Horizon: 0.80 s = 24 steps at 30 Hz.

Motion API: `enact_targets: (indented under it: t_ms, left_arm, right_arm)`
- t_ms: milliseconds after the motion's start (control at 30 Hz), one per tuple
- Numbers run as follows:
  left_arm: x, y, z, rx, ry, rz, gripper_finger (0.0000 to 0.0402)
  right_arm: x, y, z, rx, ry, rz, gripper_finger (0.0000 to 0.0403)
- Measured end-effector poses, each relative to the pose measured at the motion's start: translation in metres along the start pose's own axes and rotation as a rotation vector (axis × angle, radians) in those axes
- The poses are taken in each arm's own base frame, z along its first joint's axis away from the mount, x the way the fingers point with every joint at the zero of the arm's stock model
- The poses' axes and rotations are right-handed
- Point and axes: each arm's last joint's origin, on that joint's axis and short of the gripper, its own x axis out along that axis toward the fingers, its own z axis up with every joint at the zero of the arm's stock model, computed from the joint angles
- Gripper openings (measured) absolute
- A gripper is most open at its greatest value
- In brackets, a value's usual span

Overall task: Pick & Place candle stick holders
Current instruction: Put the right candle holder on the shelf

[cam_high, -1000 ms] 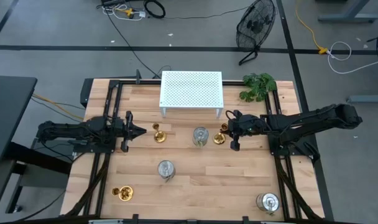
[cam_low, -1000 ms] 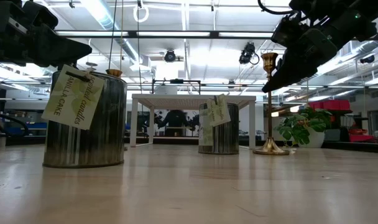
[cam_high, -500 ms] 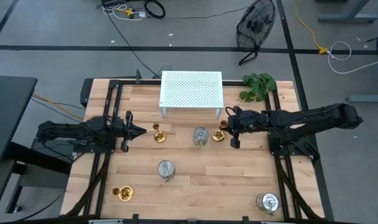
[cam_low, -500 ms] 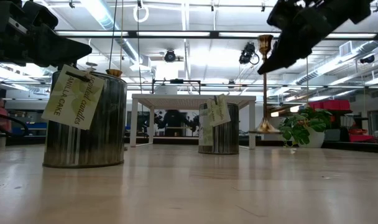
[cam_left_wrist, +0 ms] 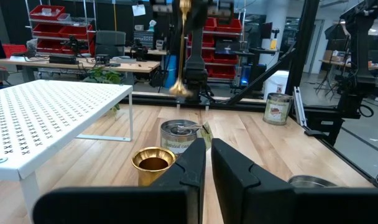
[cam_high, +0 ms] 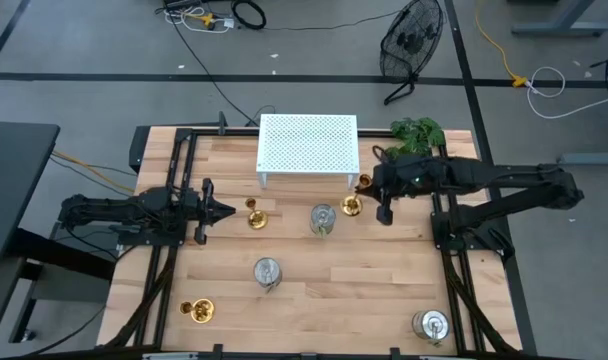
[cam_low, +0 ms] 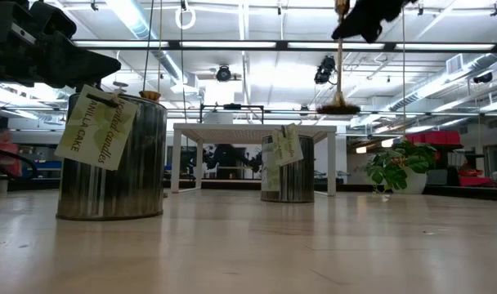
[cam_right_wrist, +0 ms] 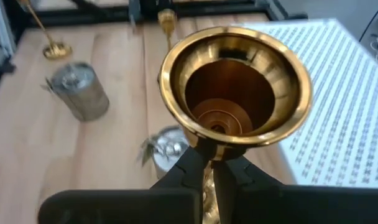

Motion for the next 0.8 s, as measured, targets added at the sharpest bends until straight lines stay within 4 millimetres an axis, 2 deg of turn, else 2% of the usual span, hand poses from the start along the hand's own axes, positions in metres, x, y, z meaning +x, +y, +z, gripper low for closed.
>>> enact_targets:
  t_ms: [300,433,633,800]
  left_arm:
    - [0.0,0.0,0.0,0.0,-0.001,0.0,0.0032]
    - [0.0,0.0,0.0,0.0,0.0,0.0,0.0032]
    - [0.0,0.0,0.0,0.0,-0.001,0.0,0.0032]
    - [0.0,0.0,0.0,0.0,0.0,0.0,0.0032]
  right_arm:
    - [-0.024,-0.011,0.037,0.041,-0.088,-0.028,0.0013]
    - [-0.031,-0.019,0.059,0.06,-0.106,-0.013,0.0013]
    - [-0.034,-0.031,0.09,0.04,-0.104,-0.012,0.0013]
    - [-0.03,-0.04,0.106,0.016,-0.101,-0.012,0.0013]
